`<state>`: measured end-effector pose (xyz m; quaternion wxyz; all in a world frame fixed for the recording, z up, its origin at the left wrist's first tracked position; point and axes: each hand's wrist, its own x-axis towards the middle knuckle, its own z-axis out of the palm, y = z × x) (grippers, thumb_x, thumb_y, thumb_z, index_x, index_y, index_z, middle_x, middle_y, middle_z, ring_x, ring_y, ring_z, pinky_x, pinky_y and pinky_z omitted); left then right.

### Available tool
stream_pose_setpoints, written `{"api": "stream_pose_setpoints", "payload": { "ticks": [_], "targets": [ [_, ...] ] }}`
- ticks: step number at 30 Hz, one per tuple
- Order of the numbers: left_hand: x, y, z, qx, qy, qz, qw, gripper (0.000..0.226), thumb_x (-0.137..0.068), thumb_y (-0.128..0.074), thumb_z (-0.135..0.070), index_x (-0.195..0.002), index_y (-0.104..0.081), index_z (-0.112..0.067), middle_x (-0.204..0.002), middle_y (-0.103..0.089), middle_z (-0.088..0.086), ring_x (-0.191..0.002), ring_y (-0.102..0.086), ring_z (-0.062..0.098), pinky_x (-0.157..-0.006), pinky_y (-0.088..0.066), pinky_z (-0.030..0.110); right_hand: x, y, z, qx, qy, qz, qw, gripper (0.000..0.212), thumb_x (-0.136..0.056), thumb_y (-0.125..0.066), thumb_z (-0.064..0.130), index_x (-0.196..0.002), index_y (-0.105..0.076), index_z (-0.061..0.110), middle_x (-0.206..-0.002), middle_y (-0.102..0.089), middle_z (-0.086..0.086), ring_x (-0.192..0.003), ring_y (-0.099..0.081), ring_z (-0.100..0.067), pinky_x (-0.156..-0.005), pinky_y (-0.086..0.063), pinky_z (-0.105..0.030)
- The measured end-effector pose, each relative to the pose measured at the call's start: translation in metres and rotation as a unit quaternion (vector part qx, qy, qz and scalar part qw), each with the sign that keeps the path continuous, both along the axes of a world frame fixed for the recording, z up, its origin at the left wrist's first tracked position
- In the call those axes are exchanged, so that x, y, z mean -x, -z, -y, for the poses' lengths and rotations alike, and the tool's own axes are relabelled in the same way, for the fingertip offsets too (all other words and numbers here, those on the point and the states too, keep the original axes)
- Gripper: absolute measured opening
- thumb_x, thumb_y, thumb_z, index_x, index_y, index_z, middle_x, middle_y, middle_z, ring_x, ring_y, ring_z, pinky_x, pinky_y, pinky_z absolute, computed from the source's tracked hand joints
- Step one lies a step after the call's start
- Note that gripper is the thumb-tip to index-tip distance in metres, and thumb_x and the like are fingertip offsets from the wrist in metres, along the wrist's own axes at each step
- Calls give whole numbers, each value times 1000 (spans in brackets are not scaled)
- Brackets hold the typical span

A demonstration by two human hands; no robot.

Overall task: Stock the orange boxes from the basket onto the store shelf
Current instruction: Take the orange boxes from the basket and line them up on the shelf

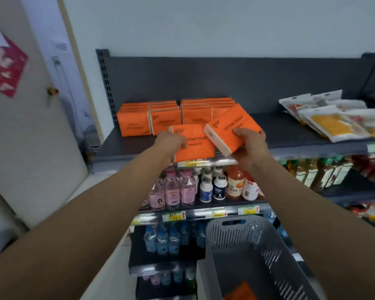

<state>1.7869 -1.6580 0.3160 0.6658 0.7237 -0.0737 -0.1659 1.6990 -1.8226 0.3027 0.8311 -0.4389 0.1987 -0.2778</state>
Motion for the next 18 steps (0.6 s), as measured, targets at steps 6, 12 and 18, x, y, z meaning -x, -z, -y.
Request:
{"api": "stream_pose_setpoints", "payload": {
  "ticks": [6,12,18],
  "targets": [
    [-16,-1,-20,27,-80,10,996,62,-75,-58,6,-130,-32,-3,-121,-52,16,-107,-56,32,-92,-52,52,-31,-4,-4,28,-27,-18,999,62,-77,-70,9,-133,-43,9,-125,-62,-16,-112,-63,-33,-76,-59,-40],
    [-50,-5,-41,47,-118,21,992,39,-77,-55,12,-108,-39,-5,-100,-52,10,-100,-55,33,-92,-51,55,-66,-4,-15,36,-56,-49,997,54,-83,-65,2,-131,-42,10,-115,-64,-11,-87,-66,-22,-60,-56,-32],
    [-112,-1,-71,14,-133,16,991,76,-67,-57,6,-136,-26,1,-119,-51,14,-107,-55,33,-88,-53,49,-116,-4,-29,64,-71,-57,994,48,-83,-63,-4,-126,-50,11,-120,-64,-11,-100,-64,-26,-78,-57,-41]
  ]
}}
